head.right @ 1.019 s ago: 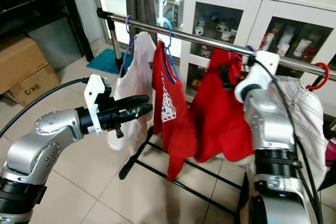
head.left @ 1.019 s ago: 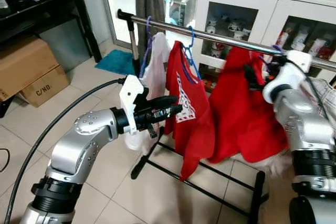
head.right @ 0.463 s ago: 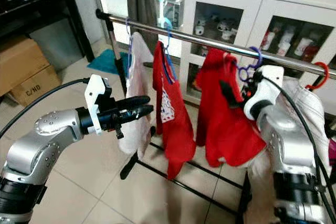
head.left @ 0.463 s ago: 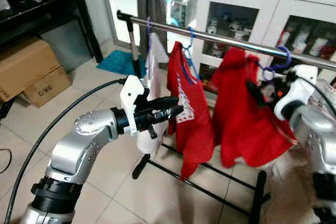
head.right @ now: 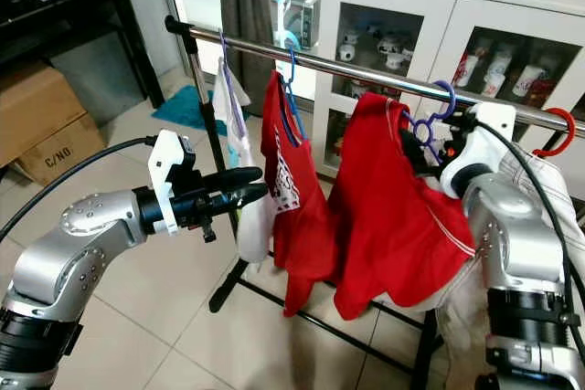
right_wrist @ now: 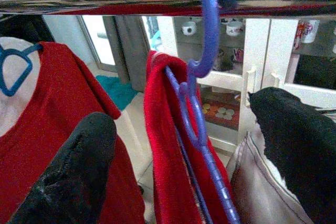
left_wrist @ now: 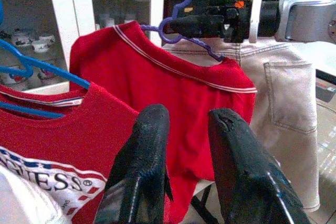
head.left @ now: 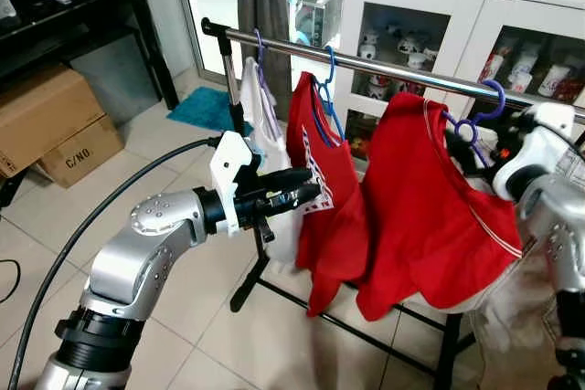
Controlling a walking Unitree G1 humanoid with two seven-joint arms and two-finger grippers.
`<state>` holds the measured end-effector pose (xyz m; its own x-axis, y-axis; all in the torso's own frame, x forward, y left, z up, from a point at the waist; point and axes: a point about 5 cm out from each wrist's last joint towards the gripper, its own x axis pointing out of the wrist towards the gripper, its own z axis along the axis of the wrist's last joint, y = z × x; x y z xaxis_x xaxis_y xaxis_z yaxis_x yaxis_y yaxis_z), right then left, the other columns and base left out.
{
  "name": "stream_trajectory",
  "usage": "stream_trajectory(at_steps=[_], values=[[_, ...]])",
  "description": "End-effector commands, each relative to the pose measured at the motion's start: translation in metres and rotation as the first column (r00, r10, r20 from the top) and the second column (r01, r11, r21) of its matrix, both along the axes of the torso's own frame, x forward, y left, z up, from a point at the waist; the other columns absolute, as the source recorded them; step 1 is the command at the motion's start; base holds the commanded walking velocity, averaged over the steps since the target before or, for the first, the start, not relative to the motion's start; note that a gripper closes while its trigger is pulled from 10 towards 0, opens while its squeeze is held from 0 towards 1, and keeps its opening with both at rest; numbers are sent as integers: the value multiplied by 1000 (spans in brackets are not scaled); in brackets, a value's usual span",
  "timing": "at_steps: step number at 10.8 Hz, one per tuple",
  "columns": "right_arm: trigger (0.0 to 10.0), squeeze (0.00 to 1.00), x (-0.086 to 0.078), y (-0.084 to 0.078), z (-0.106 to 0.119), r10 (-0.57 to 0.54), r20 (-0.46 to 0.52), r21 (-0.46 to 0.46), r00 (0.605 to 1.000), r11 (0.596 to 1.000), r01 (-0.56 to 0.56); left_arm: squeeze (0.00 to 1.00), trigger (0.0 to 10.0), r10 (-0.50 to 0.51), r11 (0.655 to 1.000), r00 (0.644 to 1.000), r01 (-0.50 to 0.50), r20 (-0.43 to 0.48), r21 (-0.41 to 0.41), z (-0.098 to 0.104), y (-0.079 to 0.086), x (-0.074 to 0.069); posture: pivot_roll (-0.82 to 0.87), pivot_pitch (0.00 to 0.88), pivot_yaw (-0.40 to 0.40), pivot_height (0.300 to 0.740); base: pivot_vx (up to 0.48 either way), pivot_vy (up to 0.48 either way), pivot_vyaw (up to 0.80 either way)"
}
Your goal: Hang hanger
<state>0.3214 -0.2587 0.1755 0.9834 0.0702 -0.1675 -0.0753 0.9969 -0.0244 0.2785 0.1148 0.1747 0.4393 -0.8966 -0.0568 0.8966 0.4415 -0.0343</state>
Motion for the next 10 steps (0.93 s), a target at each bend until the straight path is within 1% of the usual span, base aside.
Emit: stream_trajectory(at_steps=[1, 2, 3, 4, 7, 10], values=[[10000, 0, 6, 0, -2, -3, -20, -5, 1000, 1000, 3, 0, 10000, -10, 1000, 1000, 10, 15, 7, 4, -1, 4, -53, 0, 35, 740, 0, 0, 0], [9882, 0, 14, 2, -9, -7, -43, 19, 999, 1000, 8, 0, 10000, -19, 1000, 1000, 19, 16, 6, 5, -2, 5, -51, 0, 36, 740, 0, 0, 0], [3176, 0, 17, 3, -11, -11, -49, 30, 999, 999, 13, 0, 10000, -24, 1000, 1000, 24, 16, 6, 5, -3, 5, -46, 0, 34, 740, 0, 0, 0], [0, 0, 24, 3, -15, -18, -64, 53, 998, 998, 22, 0, 10000, -49, 999, 999, 48, 20, 6, 7, -6, 4, -41, 0, 29, 740, 0, 0, 0], [0, 0, 32, -1, -13, -29, -60, 71, 998, 997, 33, 0, 10000, -56, 998, 998, 56, 23, 6, 8, -8, 5, -41, 0, 30, 740, 0, 0, 0], [0, 0, 34, -4, -16, -47, -60, 83, 997, 995, 52, 0, 10000, -61, 998, 998, 61, 26, 5, 8, -9, 6, -43, 0, 35, 740, 0, 0, 0]])
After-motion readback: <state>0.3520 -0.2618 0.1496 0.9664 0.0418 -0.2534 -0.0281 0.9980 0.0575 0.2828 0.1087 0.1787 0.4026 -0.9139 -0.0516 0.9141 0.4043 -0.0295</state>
